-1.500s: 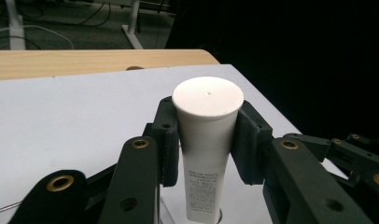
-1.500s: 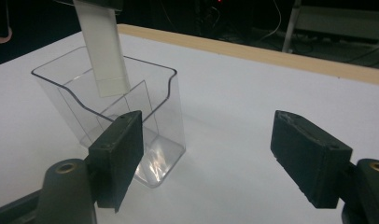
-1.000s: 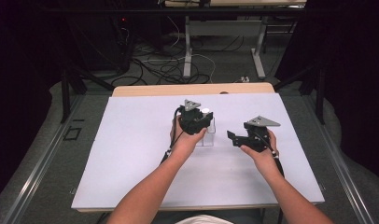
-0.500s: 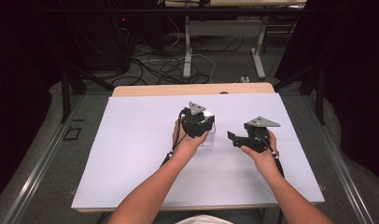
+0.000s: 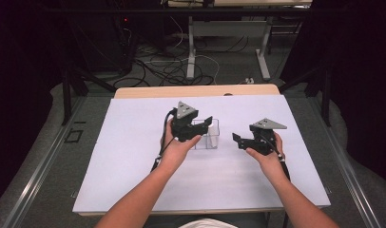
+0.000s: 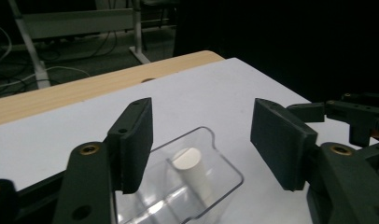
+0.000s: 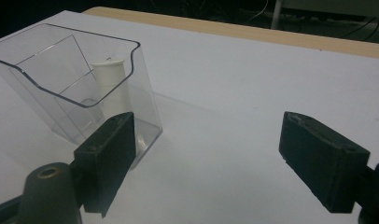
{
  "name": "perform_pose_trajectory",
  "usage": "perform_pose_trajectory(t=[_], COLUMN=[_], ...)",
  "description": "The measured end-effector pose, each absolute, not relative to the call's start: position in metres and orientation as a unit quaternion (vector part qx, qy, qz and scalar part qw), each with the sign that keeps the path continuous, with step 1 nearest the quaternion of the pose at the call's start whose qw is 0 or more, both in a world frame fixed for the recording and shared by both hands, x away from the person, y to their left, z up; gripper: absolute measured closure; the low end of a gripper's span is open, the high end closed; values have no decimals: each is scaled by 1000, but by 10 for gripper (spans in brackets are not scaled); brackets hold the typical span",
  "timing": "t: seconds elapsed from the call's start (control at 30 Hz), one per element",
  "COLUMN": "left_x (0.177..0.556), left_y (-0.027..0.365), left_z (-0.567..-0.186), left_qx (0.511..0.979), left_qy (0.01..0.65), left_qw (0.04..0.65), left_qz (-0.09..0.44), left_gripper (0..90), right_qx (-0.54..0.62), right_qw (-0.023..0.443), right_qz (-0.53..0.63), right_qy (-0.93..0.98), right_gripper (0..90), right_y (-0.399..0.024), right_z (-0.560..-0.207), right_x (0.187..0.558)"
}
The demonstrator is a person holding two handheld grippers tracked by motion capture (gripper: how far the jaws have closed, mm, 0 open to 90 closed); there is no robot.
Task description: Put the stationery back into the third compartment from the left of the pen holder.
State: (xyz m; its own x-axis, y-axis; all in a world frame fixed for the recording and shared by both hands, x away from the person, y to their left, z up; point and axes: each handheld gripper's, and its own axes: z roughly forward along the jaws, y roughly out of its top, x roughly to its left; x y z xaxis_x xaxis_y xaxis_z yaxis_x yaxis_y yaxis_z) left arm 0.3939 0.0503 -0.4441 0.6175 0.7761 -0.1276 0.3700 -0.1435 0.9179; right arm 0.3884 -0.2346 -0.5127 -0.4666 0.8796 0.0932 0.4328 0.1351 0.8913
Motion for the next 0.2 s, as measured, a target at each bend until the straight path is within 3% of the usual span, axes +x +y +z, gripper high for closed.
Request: perform_pose_trajectory(t=[0.2], left_x=[388], left_y=[87], left_z=[-440], left_qx=[724], left_qy=[412], left_qw=[515], left_qz=[203], left_gripper=[276], right_qx=[459], right_qw=[238], right_qz=[470], right_qy=[715], right_gripper=[179], right_y=[-237], right_z=[-512], right_x=[389])
